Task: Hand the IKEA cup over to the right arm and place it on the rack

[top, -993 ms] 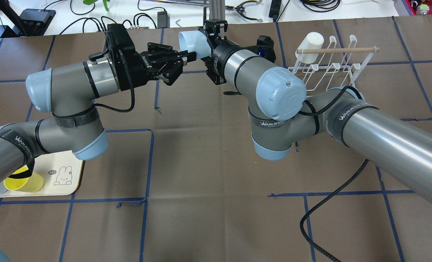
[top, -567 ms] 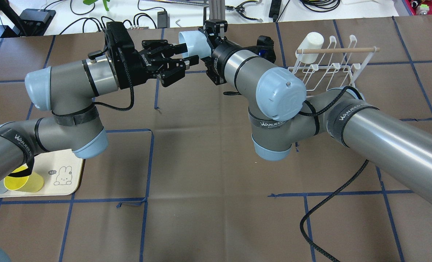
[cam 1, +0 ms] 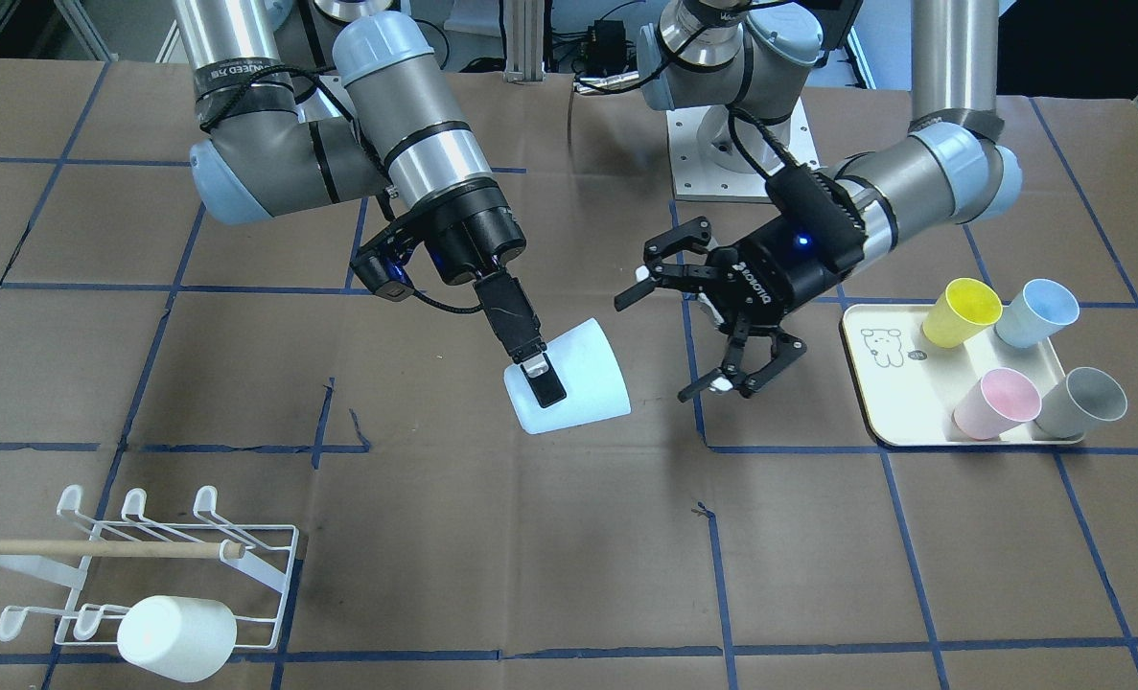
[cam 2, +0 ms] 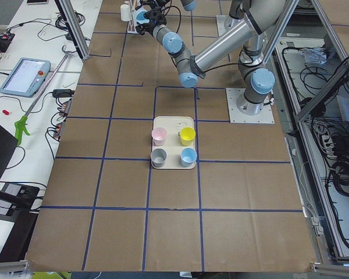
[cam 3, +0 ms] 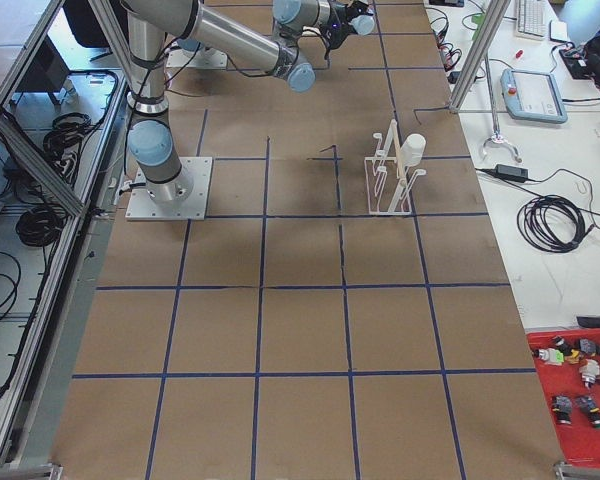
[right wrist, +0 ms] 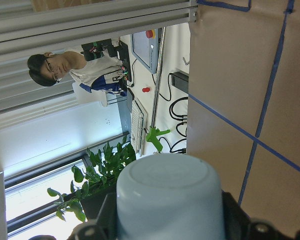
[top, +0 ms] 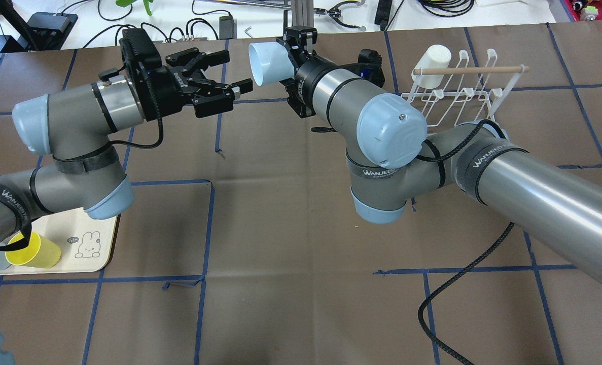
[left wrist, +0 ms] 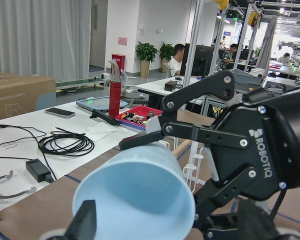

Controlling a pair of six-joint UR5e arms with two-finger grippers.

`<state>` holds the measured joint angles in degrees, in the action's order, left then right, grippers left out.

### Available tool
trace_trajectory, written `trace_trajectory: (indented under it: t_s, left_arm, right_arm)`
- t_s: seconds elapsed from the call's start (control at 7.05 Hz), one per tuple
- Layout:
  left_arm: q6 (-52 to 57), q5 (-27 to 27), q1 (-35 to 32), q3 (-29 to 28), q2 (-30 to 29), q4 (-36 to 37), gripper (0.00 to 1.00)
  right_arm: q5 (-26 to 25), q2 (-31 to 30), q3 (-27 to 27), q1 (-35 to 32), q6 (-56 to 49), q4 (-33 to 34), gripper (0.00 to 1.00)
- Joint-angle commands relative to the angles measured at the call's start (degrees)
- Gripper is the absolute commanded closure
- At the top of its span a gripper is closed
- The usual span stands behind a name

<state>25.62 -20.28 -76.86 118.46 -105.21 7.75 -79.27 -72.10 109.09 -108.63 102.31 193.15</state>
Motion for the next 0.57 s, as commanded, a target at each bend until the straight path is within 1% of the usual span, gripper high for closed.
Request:
trace_trajectory:
  t_s: [0.0,0.14,0.28,0.43]
  left_arm:
    - [0.13,3.66,5.65,-0.07,-0.7,-0.19,0.02]
    - [0.3,2.53,5.75,-0.59,-0.78,-0.62,0.02]
    - [0.39,-3.66,5.75,-1.21,-1.22,-0.54,0.02]
    - [0.31,-13.2,5.4,-3.47,-1.75,-0.89,0.02]
  right_arm:
    - [-0.18,0.37,-0.2,0.78,-0.09,0.29,0.7]
    - [-1.14,0.46,-0.11,2.97,-0.52,0.21,0.75]
    - [-1.23,0.29,-0.11,6.21,-2.01,0.03,0.78]
    - [-1.24,0.12,-0.11,8.59,-9.24,0.03,0.78]
